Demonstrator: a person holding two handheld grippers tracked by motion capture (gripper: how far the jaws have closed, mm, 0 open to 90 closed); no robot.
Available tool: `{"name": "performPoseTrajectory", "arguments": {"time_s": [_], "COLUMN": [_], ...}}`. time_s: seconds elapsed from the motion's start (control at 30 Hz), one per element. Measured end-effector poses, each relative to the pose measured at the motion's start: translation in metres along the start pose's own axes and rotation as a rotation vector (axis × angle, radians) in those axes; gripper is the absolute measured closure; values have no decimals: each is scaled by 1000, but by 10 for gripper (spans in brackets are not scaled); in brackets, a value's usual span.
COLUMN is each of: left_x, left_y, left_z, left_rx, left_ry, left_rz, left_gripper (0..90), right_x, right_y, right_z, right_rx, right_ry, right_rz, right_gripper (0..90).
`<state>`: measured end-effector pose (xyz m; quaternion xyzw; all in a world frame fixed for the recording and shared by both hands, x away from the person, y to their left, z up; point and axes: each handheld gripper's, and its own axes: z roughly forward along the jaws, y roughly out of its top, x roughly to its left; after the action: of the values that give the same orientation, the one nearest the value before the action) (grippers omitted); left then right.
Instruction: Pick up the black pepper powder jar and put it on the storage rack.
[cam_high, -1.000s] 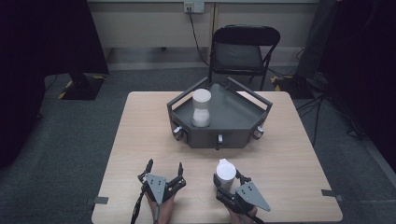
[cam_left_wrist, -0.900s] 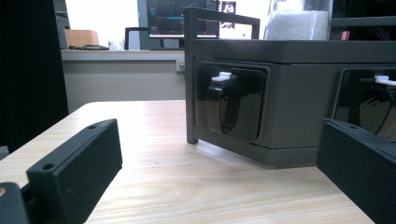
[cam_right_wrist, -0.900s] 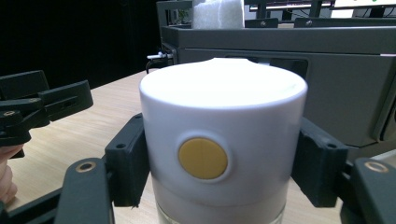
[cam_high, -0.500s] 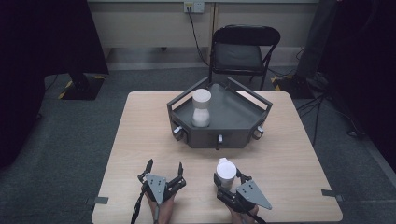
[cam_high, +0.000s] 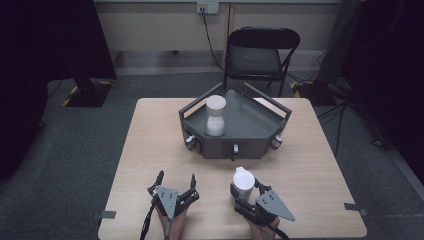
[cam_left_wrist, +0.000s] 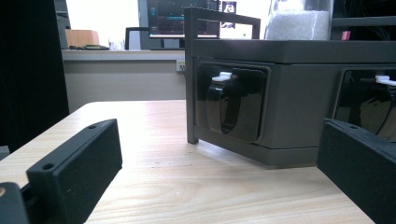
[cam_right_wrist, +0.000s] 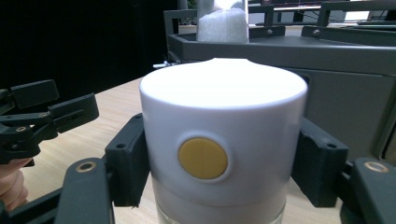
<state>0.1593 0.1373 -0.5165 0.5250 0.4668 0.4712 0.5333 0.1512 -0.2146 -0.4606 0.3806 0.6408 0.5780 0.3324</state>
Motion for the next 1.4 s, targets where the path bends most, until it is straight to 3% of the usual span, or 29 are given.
{"name": "performPoseTrajectory", "arguments": {"time_s": [0.67, 1.27, 1.4], "left_x": [0, 0, 0], "left_y": [0, 0, 0], "left_z": [0, 0, 0], "left_rx": [0, 0, 0], "left_ry": [0, -1, -1], "left_rz": [0, 0, 0], "left_gripper": [1, 1, 0], "right_x": [-25, -56, -64], "right_y": [25, 72, 77], "right_z": [7, 30, 35], "right_rx": [-6, -3, -8], "right_ry": [55, 99, 109], "right_rz": [1, -29, -5], "right_gripper": [298, 298, 298]}}
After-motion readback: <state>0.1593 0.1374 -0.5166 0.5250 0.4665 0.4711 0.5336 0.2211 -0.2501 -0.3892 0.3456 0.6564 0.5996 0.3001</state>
